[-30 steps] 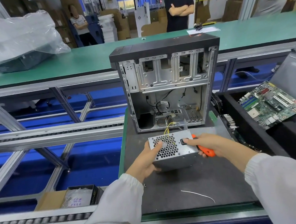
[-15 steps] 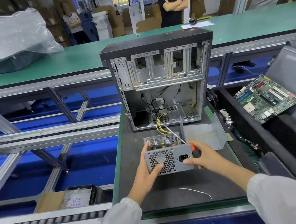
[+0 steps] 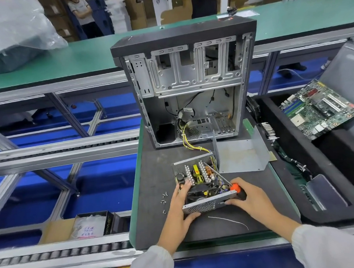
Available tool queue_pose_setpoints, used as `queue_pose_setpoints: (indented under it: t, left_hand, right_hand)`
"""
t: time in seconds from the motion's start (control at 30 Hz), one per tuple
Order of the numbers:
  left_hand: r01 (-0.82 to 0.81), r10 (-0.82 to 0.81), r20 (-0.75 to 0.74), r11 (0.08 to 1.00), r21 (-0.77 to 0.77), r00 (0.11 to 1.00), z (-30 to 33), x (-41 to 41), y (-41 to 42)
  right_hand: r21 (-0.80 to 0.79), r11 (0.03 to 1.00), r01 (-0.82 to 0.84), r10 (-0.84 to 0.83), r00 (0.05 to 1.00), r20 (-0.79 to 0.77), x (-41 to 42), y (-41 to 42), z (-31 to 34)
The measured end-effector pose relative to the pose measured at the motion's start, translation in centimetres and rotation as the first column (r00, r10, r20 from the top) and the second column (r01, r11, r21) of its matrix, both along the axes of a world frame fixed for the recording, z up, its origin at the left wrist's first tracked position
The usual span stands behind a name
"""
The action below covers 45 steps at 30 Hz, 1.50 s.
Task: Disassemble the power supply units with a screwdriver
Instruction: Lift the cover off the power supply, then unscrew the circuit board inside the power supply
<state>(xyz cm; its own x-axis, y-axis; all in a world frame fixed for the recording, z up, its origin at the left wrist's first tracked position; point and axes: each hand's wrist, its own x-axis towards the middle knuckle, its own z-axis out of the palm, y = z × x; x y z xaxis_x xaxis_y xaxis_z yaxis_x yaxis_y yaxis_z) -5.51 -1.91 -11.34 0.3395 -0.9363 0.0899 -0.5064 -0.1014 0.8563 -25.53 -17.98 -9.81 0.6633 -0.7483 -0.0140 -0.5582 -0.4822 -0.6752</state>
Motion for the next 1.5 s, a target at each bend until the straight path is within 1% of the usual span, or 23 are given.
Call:
queue_pose_setpoints:
  t: [0.07,0.13,0.17,0.23,0.27,0.33,0.43,0.53,0.7,0.8,0.87,0.97,1.03,1.1,1.17,1.23,1.3,1.4,1.5]
  left_hand:
    - [0.048,-0.05,0.07,0.998,0.032,0.996,1.0,0.7,0.2]
    - [0.057,-0.058,0.145,0.998,0.014,0.988,2.1,1.3,0.3]
    - [0.042,-0.042,0.15,0.999,0.005,0.988,2.7,1.4,0.2]
    - [-0.007,0.006,0.104,1.0,0.013,0.995,4.0,1.4,-0.4]
    - [-0.031,0.028,0.099,0.999,0.027,0.995,4.6,1.4,-1.0]
    - [-0.062,0.054,0.149,0.997,0.049,0.987,5.7,1.3,-2.3]
    - [-0.073,0.055,0.23,0.995,0.069,0.972,6.7,1.0,-3.9]
    - [-0.05,0.025,0.268,0.995,0.085,0.963,7.0,0.2,-5.1]
    - [-0.026,-0.022,0.313,0.989,0.148,0.95,7.1,-0.6,-7.3]
    - [0.009,-0.081,0.359,0.98,0.198,0.93,7.3,-0.9,-9.2]
    - [0.072,-0.192,0.435,0.958,0.279,0.88,7.3,-1.2,-10.7]
    - [0.153,-0.374,0.55,0.901,0.405,0.746,6.9,-2.0,-12.8]
    - [0.17,-0.442,0.592,0.872,0.459,0.674,6.3,-2.5,-13.8]
    - [0.157,-0.458,0.616,0.863,0.48,0.641,5.8,-2.6,-14.3]
    - [0.144,-0.441,0.62,0.872,0.469,0.649,5.3,-2.3,-14.4]
    - [0.142,-0.427,0.621,0.88,0.454,0.658,5.1,-1.9,-14.4]
    - [0.133,-0.424,0.614,0.877,0.461,0.666,4.9,-1.4,-14.4]
    - [0.126,-0.437,0.544,0.848,0.515,0.717,4.8,-0.9,-14.5]
    - [0.15,-0.452,0.503,0.835,0.529,0.737,4.4,-0.8,-14.1]
  right_hand:
    - [0.04,0.999,-0.025,0.024,1.0,0.006,0.0,-0.3,0.2]
    - [0.137,0.989,-0.049,0.041,0.997,0.062,-0.1,-0.7,0.5]
    - [0.2,0.978,-0.061,0.041,0.994,0.102,-0.2,-0.8,0.7]
    - [0.295,0.952,-0.081,0.029,0.984,0.177,-0.3,-1.0,1.0]
    - [0.321,0.943,-0.085,0.018,0.978,0.208,-0.4,-1.1,1.2]
    - [0.356,0.93,-0.091,-0.001,0.968,0.251,-0.5,-1.3,1.4]
    - [0.373,0.925,-0.076,-0.017,0.97,0.241,-0.8,-1.8,1.7]
    - [0.292,0.954,-0.072,0.015,0.981,0.194,-0.9,-2.6,1.8]
    - [0.061,0.993,-0.097,0.09,0.989,0.114,0.3,-4.2,0.9]
    - [-0.037,0.996,-0.076,0.078,0.996,0.053,0.5,-4.8,-0.2]
    - [-0.097,0.995,-0.035,0.036,0.999,0.003,0.1,-4.8,-0.9]
    - [-0.17,0.983,0.076,-0.087,0.994,-0.059,-0.7,-4.8,-1.6]
    - [-0.255,0.96,0.116,-0.143,0.985,-0.091,-0.7,-4.8,-1.8]
    - [-0.372,0.921,0.113,-0.152,0.985,-0.077,-0.4,-4.7,-1.9]
    - [-0.499,0.861,0.098,-0.122,0.992,-0.014,-0.1,-4.6,-2.2]
    - [-0.589,0.803,0.091,-0.092,0.995,0.028,0.2,-4.5,-2.8]
    - [-0.614,0.784,0.089,-0.052,0.996,0.078,0.4,-4.5,-3.4]
    - [-0.63,0.775,0.051,0.063,0.986,0.157,0.7,-4.3,-3.7]
    - [-0.64,0.769,-0.01,0.168,0.968,0.187,1.1,-4.1,-3.5]
